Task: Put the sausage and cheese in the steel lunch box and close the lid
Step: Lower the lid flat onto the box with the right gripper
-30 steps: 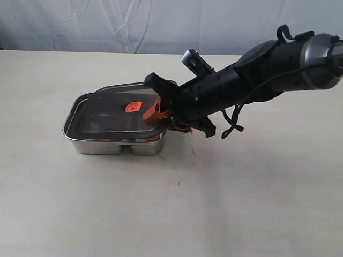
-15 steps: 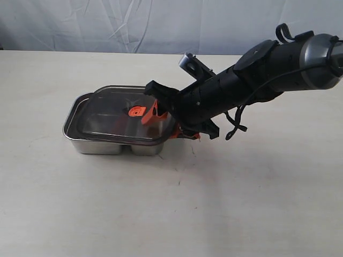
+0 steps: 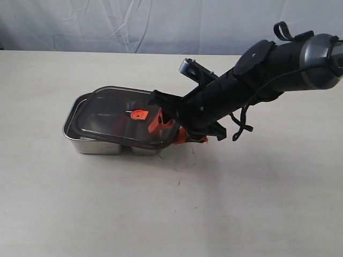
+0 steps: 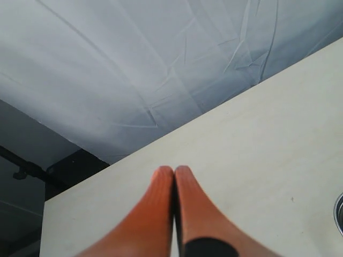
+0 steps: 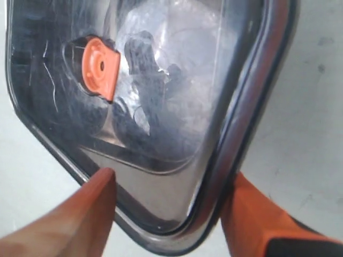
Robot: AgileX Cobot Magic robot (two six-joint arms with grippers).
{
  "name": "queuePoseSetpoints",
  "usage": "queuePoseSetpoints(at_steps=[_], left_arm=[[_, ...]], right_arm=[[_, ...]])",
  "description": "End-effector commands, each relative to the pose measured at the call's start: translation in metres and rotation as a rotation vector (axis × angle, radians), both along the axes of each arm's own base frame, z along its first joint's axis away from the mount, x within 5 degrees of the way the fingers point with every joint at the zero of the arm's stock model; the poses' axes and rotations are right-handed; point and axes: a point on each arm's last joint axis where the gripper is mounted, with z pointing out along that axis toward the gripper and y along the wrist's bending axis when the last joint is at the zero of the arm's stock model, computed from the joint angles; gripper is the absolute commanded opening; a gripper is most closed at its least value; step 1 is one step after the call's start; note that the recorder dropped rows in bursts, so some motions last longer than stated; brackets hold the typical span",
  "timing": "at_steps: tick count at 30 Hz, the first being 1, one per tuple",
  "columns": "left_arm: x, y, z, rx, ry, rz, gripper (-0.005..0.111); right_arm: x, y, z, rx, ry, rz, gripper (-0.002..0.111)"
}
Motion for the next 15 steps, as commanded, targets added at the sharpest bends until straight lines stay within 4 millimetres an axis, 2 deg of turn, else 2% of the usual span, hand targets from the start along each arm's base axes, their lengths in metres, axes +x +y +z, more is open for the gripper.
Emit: queuePoseSetpoints(at_steps=[1, 15], left_arm=[[-0.002, 0.0001, 0.0029, -0.016, -0.007, 0.005, 0.0], [-0.002, 0.0001, 0.0029, -0.016, -0.007, 0.005, 0.0]], right_arm=[[0.0004, -0.0015, -0.002, -0.023, -0.018, 0.016, 0.055], [0.0004, -0.003, -0.0032, -0.047, -0.038, 0.04, 0.055]])
